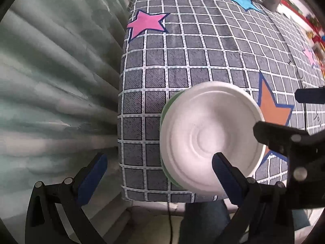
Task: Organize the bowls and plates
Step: 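Open the left gripper to release the bowls on the plates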
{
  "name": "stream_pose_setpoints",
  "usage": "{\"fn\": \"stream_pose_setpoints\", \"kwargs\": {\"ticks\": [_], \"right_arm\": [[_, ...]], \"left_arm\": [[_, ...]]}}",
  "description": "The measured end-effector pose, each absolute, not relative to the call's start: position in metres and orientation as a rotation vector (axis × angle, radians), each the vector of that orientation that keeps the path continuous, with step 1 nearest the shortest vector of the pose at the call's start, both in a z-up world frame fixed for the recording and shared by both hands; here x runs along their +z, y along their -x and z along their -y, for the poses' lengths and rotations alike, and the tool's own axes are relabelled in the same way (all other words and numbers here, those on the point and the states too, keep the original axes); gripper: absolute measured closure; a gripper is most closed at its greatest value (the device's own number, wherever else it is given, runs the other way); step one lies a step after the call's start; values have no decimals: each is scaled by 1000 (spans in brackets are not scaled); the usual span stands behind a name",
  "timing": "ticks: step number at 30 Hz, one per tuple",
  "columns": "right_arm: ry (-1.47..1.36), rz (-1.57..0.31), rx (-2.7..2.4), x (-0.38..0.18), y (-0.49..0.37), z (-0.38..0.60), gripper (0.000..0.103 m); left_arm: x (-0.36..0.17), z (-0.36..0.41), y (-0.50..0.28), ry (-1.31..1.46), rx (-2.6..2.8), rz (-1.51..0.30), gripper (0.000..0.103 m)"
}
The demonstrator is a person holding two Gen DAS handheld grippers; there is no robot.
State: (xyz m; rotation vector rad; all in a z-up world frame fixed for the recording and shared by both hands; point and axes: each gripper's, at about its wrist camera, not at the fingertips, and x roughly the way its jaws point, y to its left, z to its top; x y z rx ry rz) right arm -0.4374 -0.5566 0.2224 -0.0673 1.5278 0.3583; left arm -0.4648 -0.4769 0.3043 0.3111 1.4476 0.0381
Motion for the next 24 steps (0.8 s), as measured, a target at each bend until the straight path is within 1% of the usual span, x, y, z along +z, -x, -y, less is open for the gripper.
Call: {"fn": "stream_pose_setpoints", "kwargs": {"ticks": [4,6,9,12,14,17,21,24], "right_arm": [[77,-1543,349,232,435,561,0],[61,-1539,343,229,431,563,0],[40,-1542,330,208,427,562,0],[29,-1550,328,197,428,561,0],[14,-1563,326,199,429,562,0],[28,-1567,315,212,426,563,0],[24,-1556,325,218,423,563,0],[9,-1543,346,205,418,560,0]], "left_arm": [[316,480,463,-313,22,-1454,0],[309,481,461,-331,25,-1459,0],[286,481,462,-351,25,-1486,0],[276,482,462,-339,2,-1522,0],[283,484,461,-376,-4,-1504,0],[297,482,456,-351,-2,-1493,0],[289,480,451,-375,23,-1498,0],[286,477,451,-344,13,-1411,0]]}}
